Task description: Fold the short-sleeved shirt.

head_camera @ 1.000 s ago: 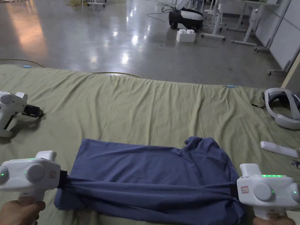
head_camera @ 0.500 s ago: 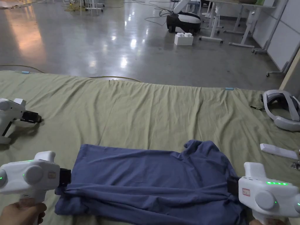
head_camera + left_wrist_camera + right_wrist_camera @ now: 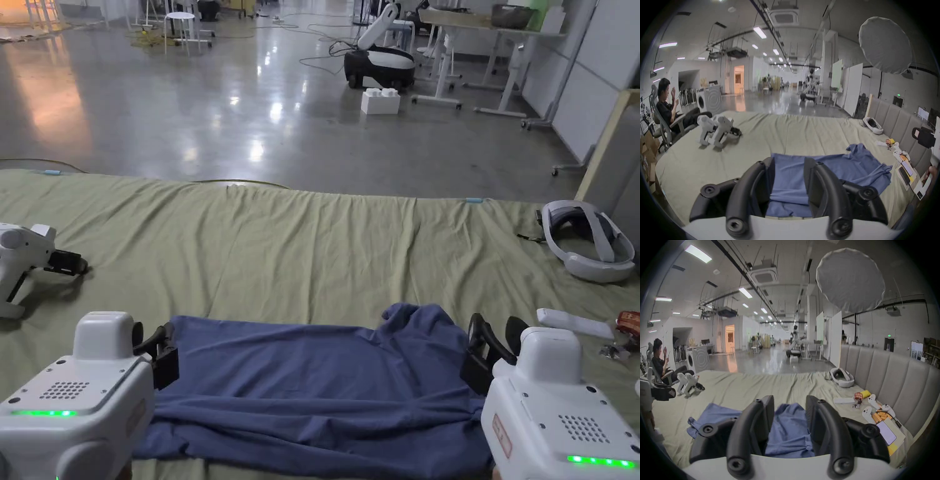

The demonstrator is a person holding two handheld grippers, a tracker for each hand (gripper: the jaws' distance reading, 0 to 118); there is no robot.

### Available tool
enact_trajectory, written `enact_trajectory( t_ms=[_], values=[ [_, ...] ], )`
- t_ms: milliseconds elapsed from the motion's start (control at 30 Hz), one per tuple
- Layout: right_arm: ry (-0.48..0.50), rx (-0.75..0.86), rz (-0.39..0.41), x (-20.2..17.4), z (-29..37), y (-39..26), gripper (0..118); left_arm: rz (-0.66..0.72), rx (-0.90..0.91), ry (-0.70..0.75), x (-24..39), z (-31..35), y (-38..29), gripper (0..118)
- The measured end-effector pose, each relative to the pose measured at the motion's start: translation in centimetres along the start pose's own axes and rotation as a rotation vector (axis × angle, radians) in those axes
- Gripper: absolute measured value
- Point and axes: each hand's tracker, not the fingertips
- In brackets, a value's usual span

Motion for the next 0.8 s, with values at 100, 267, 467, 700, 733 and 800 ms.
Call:
enact_trajectory(
  t_ms=[100,267,467,700,733,800],
  values=[
    [-0.022,0.021,-0.012,-0.8,1.3,0.2,13,-0.008,0.039,0.006,0.3,0.9,-0.3,21],
    [-0.003,0.054,-0.005,-1.2,2.2,-0.4,4,-0.032,0.084,0.011,0.1,1.8,-0.6,2],
    [0.022,0.025,0.023,-1.4,2.2,-0.6,4,-0.049,0.048,0.017,-1.7,1.8,-1.4,2],
    [0.036,-0.056,-0.024,-0.4,1.4,-1.5,4,0.057,-0.320,-0.006,-6.5,-3.1,-4.2,2],
    [0.030,-0.068,-0.027,-0.3,1.2,-1.7,4,0.066,-0.370,0.002,-6.9,-3.7,-4.6,2],
    [0.025,-0.084,-0.026,-0.1,1.1,-2.1,4,0.092,-0.456,-0.005,-7.7,-5.1,-5.4,2]
  ],
)
